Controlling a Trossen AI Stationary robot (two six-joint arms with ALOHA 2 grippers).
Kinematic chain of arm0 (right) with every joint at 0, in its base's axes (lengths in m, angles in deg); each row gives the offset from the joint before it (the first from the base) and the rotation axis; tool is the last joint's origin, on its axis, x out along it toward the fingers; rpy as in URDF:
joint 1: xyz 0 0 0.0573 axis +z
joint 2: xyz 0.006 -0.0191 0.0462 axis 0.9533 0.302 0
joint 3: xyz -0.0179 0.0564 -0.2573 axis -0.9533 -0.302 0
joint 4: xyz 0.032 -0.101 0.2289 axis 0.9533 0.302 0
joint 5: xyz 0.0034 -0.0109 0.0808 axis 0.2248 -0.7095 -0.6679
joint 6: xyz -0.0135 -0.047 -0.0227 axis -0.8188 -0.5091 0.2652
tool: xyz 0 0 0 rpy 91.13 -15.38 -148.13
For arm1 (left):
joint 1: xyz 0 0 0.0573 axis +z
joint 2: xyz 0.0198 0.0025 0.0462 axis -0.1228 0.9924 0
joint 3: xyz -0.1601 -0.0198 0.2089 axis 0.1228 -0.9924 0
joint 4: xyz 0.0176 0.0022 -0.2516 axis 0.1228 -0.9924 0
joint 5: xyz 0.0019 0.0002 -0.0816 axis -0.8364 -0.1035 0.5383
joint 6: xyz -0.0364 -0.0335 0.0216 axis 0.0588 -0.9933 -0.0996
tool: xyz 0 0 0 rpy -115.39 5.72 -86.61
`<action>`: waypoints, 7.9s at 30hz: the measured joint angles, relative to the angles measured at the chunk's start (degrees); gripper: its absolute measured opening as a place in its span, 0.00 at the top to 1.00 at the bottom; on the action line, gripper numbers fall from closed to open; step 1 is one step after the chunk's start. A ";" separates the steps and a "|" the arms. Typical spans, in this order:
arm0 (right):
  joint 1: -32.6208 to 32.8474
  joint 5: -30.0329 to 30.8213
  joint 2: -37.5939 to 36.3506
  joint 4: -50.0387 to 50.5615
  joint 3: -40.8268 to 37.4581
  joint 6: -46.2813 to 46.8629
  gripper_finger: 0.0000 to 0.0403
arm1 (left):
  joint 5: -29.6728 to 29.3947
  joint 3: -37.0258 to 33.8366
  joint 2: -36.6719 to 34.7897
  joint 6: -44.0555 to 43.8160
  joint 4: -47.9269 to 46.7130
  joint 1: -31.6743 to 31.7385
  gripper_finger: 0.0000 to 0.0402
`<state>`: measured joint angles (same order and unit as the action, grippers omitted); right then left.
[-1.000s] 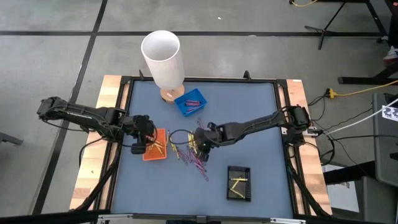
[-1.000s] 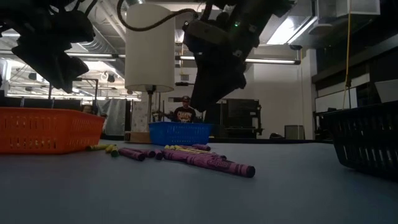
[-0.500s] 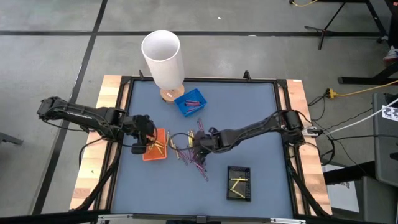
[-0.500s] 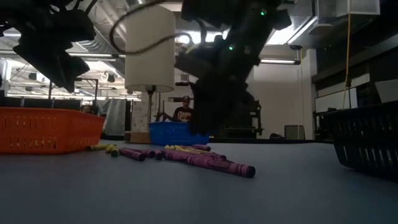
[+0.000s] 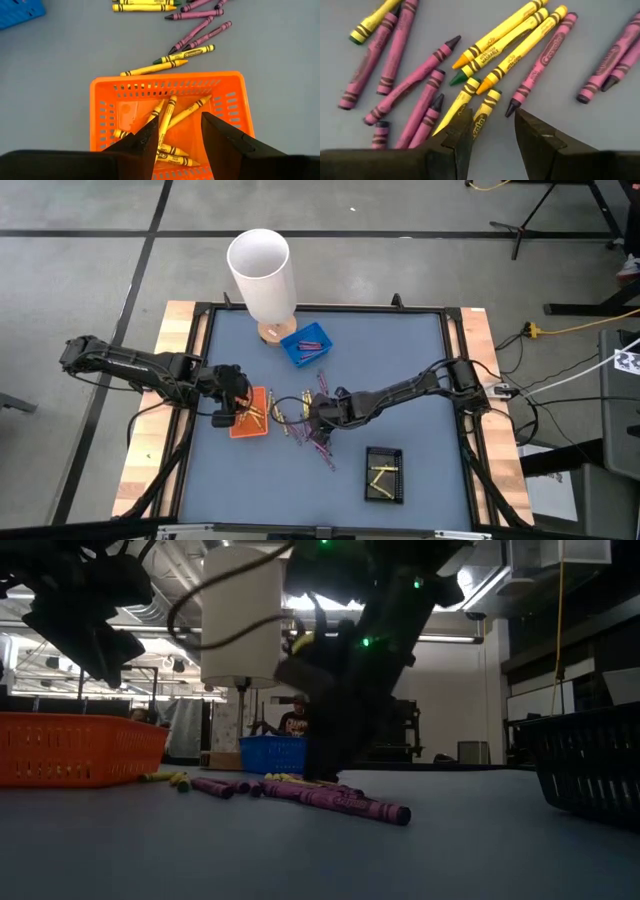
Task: Sort crayons
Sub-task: Put the green crayon into the black bin, then put the violet crayon into the blue bin
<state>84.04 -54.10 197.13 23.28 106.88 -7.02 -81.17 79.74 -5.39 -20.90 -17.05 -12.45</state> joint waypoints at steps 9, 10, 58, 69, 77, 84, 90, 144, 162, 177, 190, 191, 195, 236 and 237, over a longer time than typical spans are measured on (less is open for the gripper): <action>0.04 0.04 1.17 0.29 0.04 -0.02 0.64 | -0.05 0.00 0.01 0.00 -0.05 0.01 0.67; 0.04 -0.05 1.18 0.34 0.04 -0.02 0.64 | -0.07 0.00 -0.01 0.00 0.04 0.01 0.67; -0.02 -11.89 1.24 32.62 20.49 -8.48 0.94 | -0.07 0.00 -0.01 0.02 0.02 0.00 0.67; 3.51 -21.09 1.07 48.57 25.18 -8.14 0.94 | -0.07 0.00 -0.01 0.02 0.01 0.01 0.67; 9.91 -19.63 1.07 55.61 25.18 -0.90 0.94 | -0.07 0.00 -0.01 0.02 0.01 0.01 0.67; 15.34 -19.63 1.07 59.52 25.18 4.31 0.94 | -0.07 0.00 -0.01 0.02 0.01 0.01 0.67; 18.69 -19.60 1.05 58.86 25.18 4.19 0.94 | -0.07 0.00 -0.01 0.02 0.01 -0.01 0.67; 15.76 -22.45 0.96 59.00 25.22 -3.84 0.58 | -0.09 0.00 -0.01 0.11 0.03 0.01 0.67; 5.81 -8.95 0.96 44.21 25.22 -11.69 0.58 | -0.09 0.00 0.00 0.07 0.03 -0.01 0.67; 5.97 -7.02 0.96 27.65 16.51 -10.97 0.58 | -0.09 0.00 -0.01 0.04 0.03 0.01 0.67; 5.88 -5.55 0.96 16.89 8.97 -10.80 0.58 | -0.09 -0.02 0.00 0.02 0.03 -0.01 0.67; 5.88 -5.55 0.96 16.00 8.57 -10.80 0.58 | -0.09 -0.02 -0.01 0.02 0.03 -0.01 0.67; 5.88 -5.55 0.96 13.86 5.99 -10.80 0.58 | -0.09 -0.02 -0.01 0.02 0.03 0.00 0.67; 5.57 -6.78 0.94 10.41 3.71 -7.80 0.92 | -0.11 -0.02 -0.01 0.02 0.05 0.00 0.67; 5.48 -7.03 0.94 10.41 3.71 -7.80 0.93 | -0.11 -0.02 -0.01 0.02 0.03 -0.01 0.67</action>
<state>89.51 -61.12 198.07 33.70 110.59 -14.82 -81.28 79.72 -5.41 -20.88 -17.01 -12.46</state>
